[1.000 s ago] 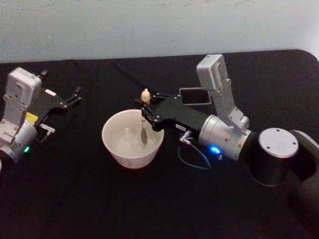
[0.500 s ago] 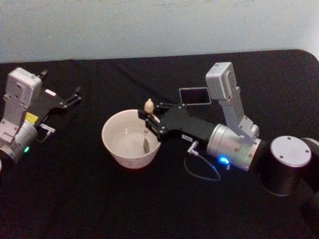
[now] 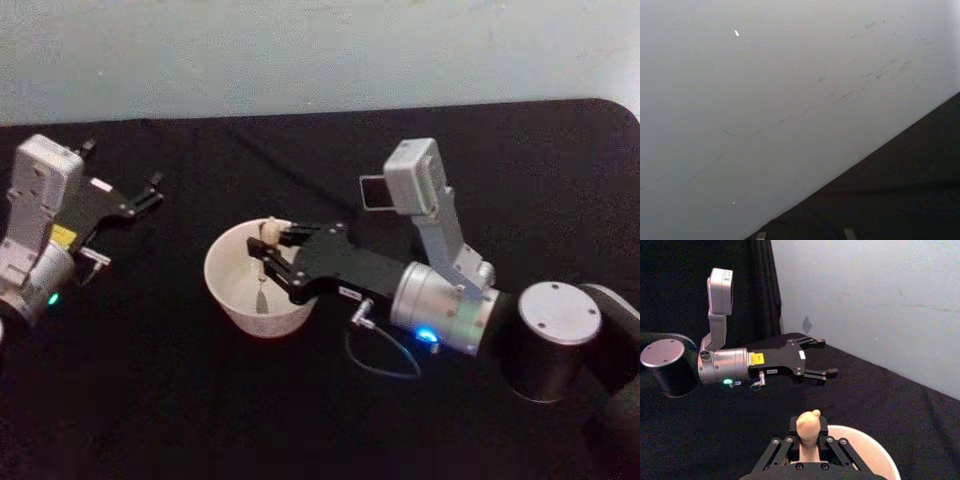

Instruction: Pick up the stirring spoon with one hand, stir inside the cup, then place it back in its original position.

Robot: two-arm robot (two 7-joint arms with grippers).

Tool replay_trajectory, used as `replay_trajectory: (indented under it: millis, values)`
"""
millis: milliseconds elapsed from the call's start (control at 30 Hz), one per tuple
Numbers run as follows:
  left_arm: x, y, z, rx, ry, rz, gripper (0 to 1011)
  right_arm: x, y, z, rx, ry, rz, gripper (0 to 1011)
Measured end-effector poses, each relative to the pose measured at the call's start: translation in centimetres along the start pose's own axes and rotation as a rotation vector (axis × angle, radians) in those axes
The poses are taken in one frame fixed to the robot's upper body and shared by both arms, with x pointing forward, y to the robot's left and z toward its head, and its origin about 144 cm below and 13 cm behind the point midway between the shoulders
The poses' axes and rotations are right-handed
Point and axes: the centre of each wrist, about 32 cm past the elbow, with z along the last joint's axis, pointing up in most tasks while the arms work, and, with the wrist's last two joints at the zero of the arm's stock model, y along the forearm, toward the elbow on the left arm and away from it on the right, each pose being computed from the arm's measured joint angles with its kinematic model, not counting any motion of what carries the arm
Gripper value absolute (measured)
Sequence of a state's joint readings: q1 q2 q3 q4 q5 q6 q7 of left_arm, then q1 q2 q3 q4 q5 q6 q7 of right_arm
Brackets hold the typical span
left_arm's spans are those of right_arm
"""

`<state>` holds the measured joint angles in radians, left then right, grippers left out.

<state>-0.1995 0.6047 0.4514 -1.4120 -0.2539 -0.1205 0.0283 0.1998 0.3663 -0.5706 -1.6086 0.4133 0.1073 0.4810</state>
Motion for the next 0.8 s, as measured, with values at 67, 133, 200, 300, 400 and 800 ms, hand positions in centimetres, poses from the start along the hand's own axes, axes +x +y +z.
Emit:
replay_trajectory:
  millis: [67,133,200,300,400,800]
  values:
    - [0.0,0.0,0.0,0.0,0.0,0.0,1001,-0.1,0.5,0.0,0.004,0.0,-0.001,194]
    - [0.0,0.0,0.0,0.0,0.0,0.0,1001,-0.1,0.9,0.1,0.01,0.0,-0.004,195]
    - [0.0,0.0,0.0,0.0,0.0,0.0,1001,-0.1,1.4,0.2,0.017,-0.002,-0.007,195]
    - [0.0,0.0,0.0,0.0,0.0,0.0,1001,0.0,1.9,0.2,0.021,-0.005,-0.013,195]
    - [0.0,0.0,0.0,0.0,0.0,0.0,1001,0.2,2.4,0.3,0.025,-0.011,-0.024,195]
    - [0.0,0.0,0.0,0.0,0.0,0.0,1001,1.6,3.1,0.2,0.024,-0.032,-0.087,194]
